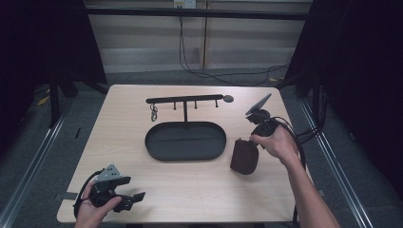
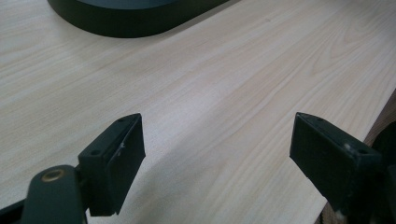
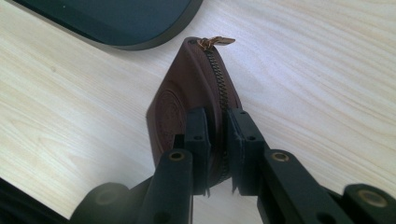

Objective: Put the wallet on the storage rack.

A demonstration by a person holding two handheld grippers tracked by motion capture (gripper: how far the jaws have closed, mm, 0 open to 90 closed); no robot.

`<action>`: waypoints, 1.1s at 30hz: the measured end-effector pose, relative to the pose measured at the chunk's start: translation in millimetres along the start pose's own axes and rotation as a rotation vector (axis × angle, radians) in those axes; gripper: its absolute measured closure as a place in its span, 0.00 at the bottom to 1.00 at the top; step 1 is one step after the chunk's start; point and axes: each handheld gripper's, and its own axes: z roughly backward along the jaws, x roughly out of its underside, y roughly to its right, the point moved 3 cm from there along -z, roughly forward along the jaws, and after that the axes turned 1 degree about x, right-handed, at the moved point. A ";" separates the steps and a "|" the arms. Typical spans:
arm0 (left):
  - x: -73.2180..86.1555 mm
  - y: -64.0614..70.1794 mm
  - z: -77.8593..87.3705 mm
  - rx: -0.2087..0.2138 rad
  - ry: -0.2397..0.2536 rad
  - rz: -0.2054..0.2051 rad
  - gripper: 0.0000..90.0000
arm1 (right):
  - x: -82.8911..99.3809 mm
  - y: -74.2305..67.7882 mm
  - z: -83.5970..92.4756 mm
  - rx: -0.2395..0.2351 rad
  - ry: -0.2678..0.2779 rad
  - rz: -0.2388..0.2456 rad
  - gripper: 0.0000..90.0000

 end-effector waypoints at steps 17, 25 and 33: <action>-0.5 -2.9 0.6 0.004 0.004 0.012 0.19 | -7.9 1.2 16.5 0.030 -0.006 -0.010 0.88; -0.1 -3.8 1.3 0.011 0.004 0.017 0.19 | -14.1 1.0 26.5 0.046 -0.004 -0.017 0.88; -0.8 -4.7 0.0 0.006 0.002 0.019 0.19 | -21.4 -1.6 32.3 0.075 0.005 -0.006 0.88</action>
